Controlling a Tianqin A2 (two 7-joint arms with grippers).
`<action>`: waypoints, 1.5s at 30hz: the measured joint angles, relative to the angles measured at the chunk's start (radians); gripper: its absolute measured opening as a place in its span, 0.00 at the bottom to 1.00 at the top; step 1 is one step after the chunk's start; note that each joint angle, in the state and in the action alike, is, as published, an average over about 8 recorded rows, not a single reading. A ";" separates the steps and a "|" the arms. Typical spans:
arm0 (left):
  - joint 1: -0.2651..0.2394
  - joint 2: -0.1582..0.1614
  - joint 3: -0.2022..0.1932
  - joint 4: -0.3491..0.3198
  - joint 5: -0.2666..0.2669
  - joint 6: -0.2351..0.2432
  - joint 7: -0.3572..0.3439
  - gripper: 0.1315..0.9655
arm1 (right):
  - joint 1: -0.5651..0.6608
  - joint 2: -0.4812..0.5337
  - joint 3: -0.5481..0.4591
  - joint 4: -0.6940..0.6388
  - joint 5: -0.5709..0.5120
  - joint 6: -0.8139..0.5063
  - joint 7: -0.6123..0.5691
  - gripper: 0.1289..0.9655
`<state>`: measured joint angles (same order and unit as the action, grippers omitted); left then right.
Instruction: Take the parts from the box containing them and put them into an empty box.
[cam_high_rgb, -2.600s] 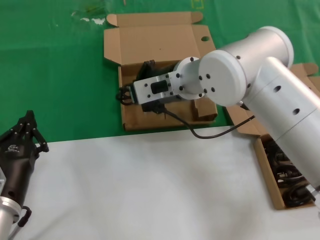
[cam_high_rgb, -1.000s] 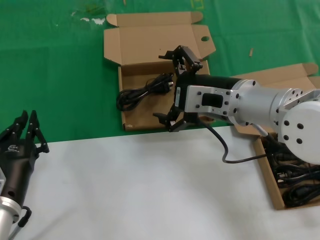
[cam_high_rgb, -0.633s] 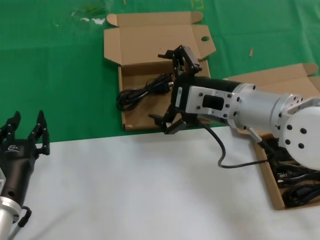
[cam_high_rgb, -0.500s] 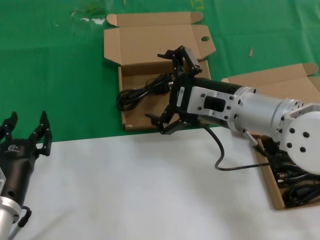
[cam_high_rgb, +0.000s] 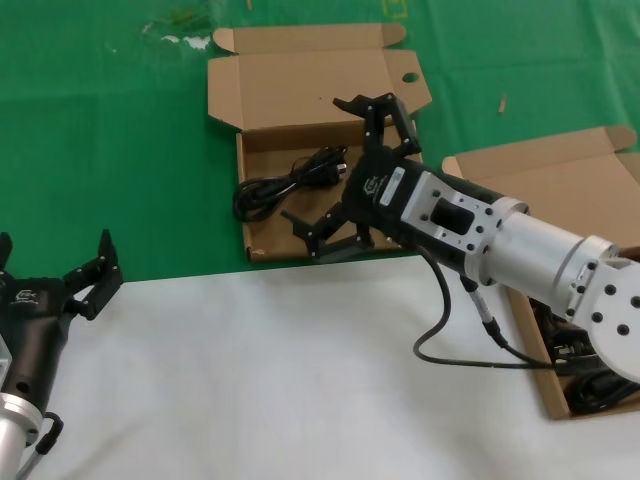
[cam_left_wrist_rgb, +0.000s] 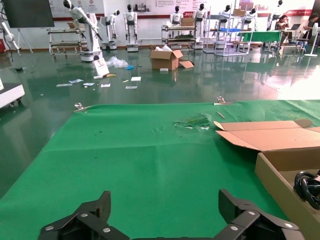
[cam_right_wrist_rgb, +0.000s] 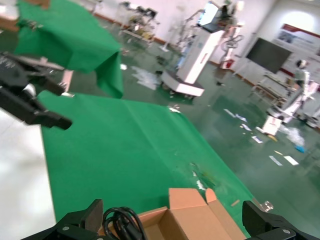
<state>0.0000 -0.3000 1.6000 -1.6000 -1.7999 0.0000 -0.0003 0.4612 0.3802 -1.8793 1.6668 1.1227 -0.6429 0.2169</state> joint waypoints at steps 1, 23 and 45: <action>0.000 0.000 0.000 0.000 0.000 0.000 0.000 0.65 | -0.009 -0.002 0.005 -0.001 0.013 0.012 -0.004 1.00; 0.000 0.000 0.000 0.000 0.000 0.000 0.000 0.96 | -0.201 -0.035 0.122 -0.029 0.295 0.280 -0.095 1.00; 0.000 0.000 0.000 0.000 0.000 0.000 0.000 1.00 | -0.394 -0.069 0.239 -0.057 0.579 0.549 -0.185 1.00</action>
<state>0.0000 -0.3000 1.6000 -1.6000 -1.7999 0.0000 0.0000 0.0668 0.3116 -1.6404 1.6097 1.7013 -0.0935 0.0318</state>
